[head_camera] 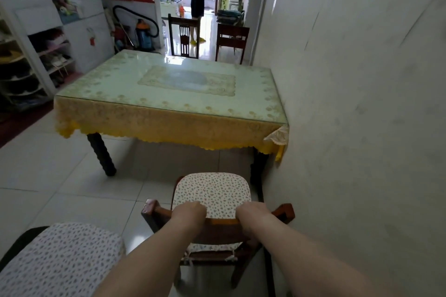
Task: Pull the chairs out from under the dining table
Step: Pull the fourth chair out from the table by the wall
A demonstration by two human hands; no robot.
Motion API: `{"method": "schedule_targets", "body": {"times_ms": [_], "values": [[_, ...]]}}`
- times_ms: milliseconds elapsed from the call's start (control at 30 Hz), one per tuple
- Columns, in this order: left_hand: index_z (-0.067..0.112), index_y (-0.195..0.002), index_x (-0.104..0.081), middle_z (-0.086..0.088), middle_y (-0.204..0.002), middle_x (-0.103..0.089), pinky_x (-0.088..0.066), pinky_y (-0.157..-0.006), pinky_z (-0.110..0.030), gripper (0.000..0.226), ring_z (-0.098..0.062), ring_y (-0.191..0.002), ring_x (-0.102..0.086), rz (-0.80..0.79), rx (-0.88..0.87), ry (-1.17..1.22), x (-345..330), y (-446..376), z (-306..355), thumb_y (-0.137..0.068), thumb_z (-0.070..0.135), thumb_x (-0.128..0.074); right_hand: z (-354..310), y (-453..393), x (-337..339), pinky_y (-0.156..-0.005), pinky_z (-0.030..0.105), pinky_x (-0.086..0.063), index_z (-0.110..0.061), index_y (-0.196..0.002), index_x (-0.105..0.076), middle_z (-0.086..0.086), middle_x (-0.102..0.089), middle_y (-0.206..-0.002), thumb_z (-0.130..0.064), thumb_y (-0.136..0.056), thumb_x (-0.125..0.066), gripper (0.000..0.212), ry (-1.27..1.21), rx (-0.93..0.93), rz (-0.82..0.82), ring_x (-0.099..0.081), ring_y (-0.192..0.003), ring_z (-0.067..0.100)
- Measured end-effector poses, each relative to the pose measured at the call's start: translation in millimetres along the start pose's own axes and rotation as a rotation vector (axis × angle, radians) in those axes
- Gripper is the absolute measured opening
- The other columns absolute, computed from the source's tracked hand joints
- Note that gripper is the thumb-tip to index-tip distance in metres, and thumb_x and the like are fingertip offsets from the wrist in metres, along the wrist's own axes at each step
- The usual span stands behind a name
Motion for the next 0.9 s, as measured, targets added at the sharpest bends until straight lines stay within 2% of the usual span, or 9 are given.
{"method": "schedule_targets", "body": {"times_ms": [200, 400, 700, 900], "values": [[0.011, -0.114, -0.060, -0.010, -0.113, -0.058, -0.051, -0.083, -0.039, 0.027, -0.028, -0.100, -0.059, 0.013, -0.043, -0.014, -27.9, 45.2, 3.5, -0.089, 0.003, -0.053, -32.1, 43.6, -23.1, -0.083, 0.037, -0.051, -0.013, -0.113, -0.063, 0.012, -0.061, -0.116, -0.009, -0.086, -0.061, 0.027, -0.041, -0.025, -0.009, -0.059, -0.104, 0.030], [0.011, -0.116, -0.061, -0.009, -0.115, -0.058, -0.048, -0.081, -0.037, 0.026, -0.027, -0.105, -0.058, 0.002, -0.053, -0.053, -61.3, 94.2, 7.5, -0.091, 0.011, -0.055, -67.4, 93.0, -47.2, -0.081, 0.038, -0.050, -0.011, -0.111, -0.064, 0.011, -0.062, -0.114, -0.009, -0.084, -0.064, 0.027, -0.045, -0.064, -0.010, -0.060, -0.104, 0.030], [0.010, -0.113, -0.061, -0.009, -0.110, -0.059, -0.051, -0.081, -0.038, 0.025, -0.027, -0.099, -0.060, -0.008, -0.037, -0.023, -93.3, 157.0, 22.2, -0.089, 0.007, -0.056, -96.3, 158.7, -69.0, -0.083, 0.038, -0.050, -0.010, -0.114, -0.062, 0.011, -0.061, -0.115, -0.009, -0.089, -0.059, 0.025, -0.050, -0.040, -0.035, -0.060, -0.102, 0.029], [0.009, -0.118, -0.059, -0.011, -0.116, -0.056, -0.047, -0.079, -0.038, 0.030, -0.030, -0.104, -0.058, 0.001, -0.010, -0.004, -111.1, 201.4, 41.8, -0.089, 0.003, -0.056, -109.8, 195.9, -89.3, -0.081, 0.037, -0.051, -0.009, -0.111, -0.062, 0.012, -0.061, -0.111, -0.011, -0.086, -0.066, 0.025, -0.003, 0.008, -0.034, -0.060, -0.098, 0.028]]}}
Point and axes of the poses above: each hand's wrist, its own y-axis away from the middle knuckle, its own x-axis out of the back of the hand, z = x × y, the point moved 7 cm from there along -y, towards the middle knuckle
